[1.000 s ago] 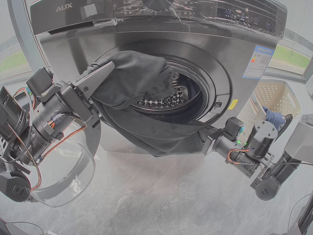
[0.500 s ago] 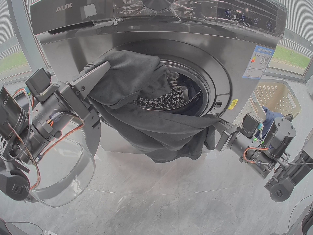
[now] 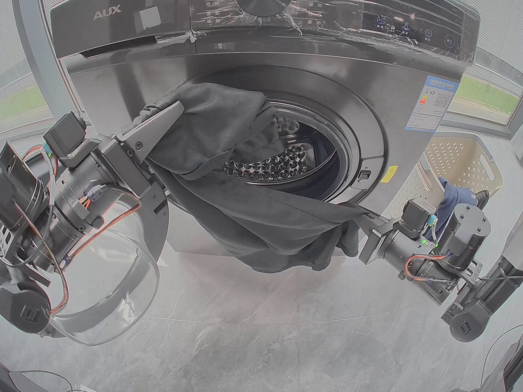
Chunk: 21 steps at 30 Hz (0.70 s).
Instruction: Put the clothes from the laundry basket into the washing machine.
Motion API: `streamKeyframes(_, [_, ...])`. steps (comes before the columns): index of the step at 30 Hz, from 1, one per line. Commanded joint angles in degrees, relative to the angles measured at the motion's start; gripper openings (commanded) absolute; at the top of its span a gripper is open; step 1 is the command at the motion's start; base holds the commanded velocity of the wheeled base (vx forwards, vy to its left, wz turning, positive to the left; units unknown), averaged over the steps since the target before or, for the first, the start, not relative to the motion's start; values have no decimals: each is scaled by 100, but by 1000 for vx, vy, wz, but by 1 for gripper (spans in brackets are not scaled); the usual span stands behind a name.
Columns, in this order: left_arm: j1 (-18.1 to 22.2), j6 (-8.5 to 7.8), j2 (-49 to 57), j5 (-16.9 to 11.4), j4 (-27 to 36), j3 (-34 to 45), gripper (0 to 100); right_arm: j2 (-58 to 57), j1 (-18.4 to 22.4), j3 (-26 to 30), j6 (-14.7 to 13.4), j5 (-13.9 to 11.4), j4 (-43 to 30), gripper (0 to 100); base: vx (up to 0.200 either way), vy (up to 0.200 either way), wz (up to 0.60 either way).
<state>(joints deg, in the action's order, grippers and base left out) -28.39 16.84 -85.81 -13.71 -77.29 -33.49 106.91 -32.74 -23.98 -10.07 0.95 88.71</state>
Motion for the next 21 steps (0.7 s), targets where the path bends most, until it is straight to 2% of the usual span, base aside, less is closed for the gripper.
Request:
streamKeyframes(1, [-8, -5, -15, 9, 3, -26, 0, 638, -30, -142, -83, -25, -3, 0, 0, 0, 0])
streamKeyframes(8, [-17, -14, -15, 9, 3, -88, 0, 1939, 22, -916, -48, -34, 15, 0, 0, 0, 0])
streamKeyframes(14, [-44, -22, -24, 9, 3, -70, 0, 2334, -48, -1329, -13, -16, 6, 0, 0, 0, 0])
streamKeyframes(15, [-52, -22, -15, 9, 3, -79, 0, 2413, -65, -1408, 5, -7, 6, 100, 0, 0, 0])
streamKeyframes(21, [-52, -22, -32, 36, 12, -97, 0, 2624, -153, -1364, 110, 2, 6, 100, 0, 0, 0])
